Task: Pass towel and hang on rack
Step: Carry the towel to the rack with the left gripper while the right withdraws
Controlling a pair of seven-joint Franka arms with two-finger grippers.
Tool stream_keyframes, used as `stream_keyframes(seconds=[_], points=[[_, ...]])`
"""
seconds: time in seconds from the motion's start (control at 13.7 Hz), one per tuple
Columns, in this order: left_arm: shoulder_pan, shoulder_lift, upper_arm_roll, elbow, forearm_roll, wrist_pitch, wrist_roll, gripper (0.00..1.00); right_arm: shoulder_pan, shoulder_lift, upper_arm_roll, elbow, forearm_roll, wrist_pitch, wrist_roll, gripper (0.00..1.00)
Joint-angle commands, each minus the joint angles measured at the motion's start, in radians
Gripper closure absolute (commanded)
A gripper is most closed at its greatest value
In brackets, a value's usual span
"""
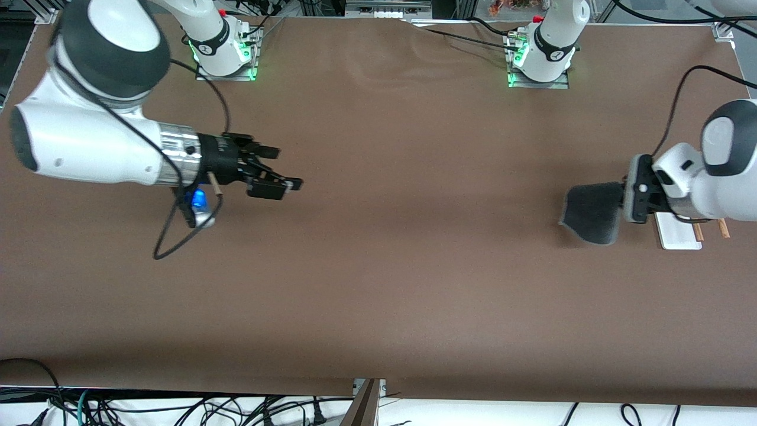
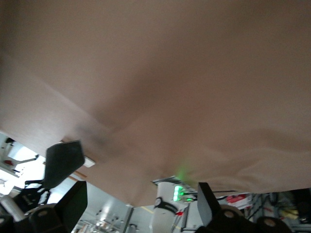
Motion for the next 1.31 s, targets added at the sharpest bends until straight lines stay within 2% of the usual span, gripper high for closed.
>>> stream_keyframes(seconds=[0.0, 0.15, 0.29, 0.36, 0.44, 0.51, 0.58, 0.73, 1.02, 1.09, 1.17, 1.24], points=[[0.102, 0.017, -0.001, 0.029, 0.109, -0.036, -0.007, 1.0, 0.002, -0.078, -0.053, -0.042, -0.105, -0.066, -0.195, 0.0], [0.188, 0.031, -0.001, 0.032, 0.189, -0.032, -0.003, 1.0, -0.001, -0.152, -0.046, -0.108, -0.295, -0.063, -0.356, 0.0], [0.255, 0.046, 0.0, 0.032, 0.24, -0.018, 0.0, 1.0, -0.001, -0.213, -0.037, -0.149, -0.447, -0.063, -0.507, 0.0], [0.292, 0.063, 0.0, 0.033, 0.261, -0.001, 0.003, 1.0, -0.005, -0.245, -0.012, -0.181, -0.539, -0.054, -0.553, 0.0], [0.32, 0.081, 0.0, 0.033, 0.276, 0.029, 0.003, 1.0, -0.046, -0.267, 0.023, -0.209, -0.595, -0.04, -0.591, 0.0], [0.347, 0.094, 0.0, 0.032, 0.293, 0.066, 0.003, 1.0, -0.107, -0.276, 0.073, -0.229, -0.624, -0.025, -0.64, 0.0], [0.37, 0.109, 0.0, 0.032, 0.301, 0.092, 0.003, 1.0, -0.14, -0.277, 0.09, -0.234, -0.653, -0.008, -0.705, 0.0], [0.386, 0.146, 0.0, 0.032, 0.3, 0.106, 0.003, 1.0, -0.165, -0.267, 0.092, -0.243, -0.673, 0.028, -0.791, 0.0], [0.401, 0.178, 0.002, 0.032, 0.303, 0.171, 0.003, 1.0, -0.168, -0.295, 0.117, -0.343, -0.733, 0.138, -0.808, 0.0], [0.403, 0.183, 0.002, 0.032, 0.303, 0.178, 0.003, 0.97, -0.168, -0.295, 0.115, -0.343, -0.735, 0.137, -0.813, 0.0], [0.406, 0.187, 0.002, 0.032, 0.303, 0.178, 0.003, 0.88, -0.168, -0.293, 0.114, -0.337, -0.736, 0.137, -0.814, 0.0], [0.406, 0.187, 0.002, 0.033, 0.303, 0.178, 0.003, 0.86, -0.168, -0.293, 0.112, -0.334, -0.741, 0.137, -0.814, 0.0]])
